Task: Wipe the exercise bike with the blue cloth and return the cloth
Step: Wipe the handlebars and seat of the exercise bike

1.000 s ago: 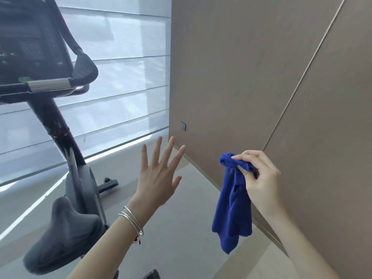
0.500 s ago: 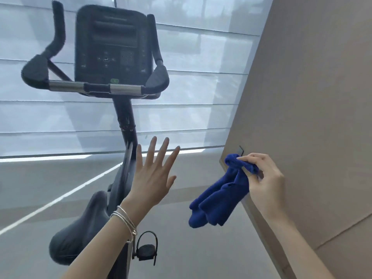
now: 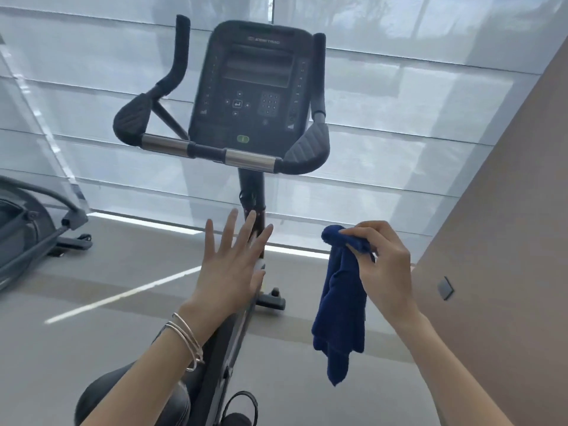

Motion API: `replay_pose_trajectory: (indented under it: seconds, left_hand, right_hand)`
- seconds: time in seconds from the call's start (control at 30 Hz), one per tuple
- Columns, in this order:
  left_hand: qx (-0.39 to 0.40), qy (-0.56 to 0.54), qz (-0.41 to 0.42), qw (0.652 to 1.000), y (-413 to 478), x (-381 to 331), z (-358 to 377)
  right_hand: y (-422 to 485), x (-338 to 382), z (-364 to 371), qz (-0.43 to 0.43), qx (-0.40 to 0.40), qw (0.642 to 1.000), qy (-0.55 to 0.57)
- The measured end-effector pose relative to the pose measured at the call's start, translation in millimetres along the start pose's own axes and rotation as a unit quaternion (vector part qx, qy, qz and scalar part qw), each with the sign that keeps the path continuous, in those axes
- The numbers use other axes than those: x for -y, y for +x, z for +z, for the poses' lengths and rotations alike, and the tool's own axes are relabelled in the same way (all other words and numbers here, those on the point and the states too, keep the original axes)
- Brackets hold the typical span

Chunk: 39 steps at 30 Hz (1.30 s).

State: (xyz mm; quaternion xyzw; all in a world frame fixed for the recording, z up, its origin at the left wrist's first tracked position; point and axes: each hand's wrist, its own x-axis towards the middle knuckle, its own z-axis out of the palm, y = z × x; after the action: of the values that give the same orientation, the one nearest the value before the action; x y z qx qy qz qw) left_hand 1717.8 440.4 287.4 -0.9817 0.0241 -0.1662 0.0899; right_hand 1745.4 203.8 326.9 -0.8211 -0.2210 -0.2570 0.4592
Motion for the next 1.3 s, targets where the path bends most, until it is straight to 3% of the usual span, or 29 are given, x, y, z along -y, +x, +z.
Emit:
replay_pose_trajectory:
  seconds: [0.4,0.8,1.13,1.3]
  left_hand:
    - [-0.053,0.036,-0.130,0.989,94,-20,-6]
    - [0.032,0.091,-0.260,0.961,118,-18,9]
    - [0.018,0.092,-0.251,0.963,156,34,26]
    - [0.006,0.074,-0.201,0.977,171,86,33]
  right_hand:
    - [138,-76,59,-0.123,0.108,0.984,0.071]
    - [219,-102,103,-0.208,0.143,0.963,0.095]
    - [242,-83,138,-0.211,0.176,0.961,0.028]
    - [235,-70,160,-0.195,0.156,0.968,0.006]
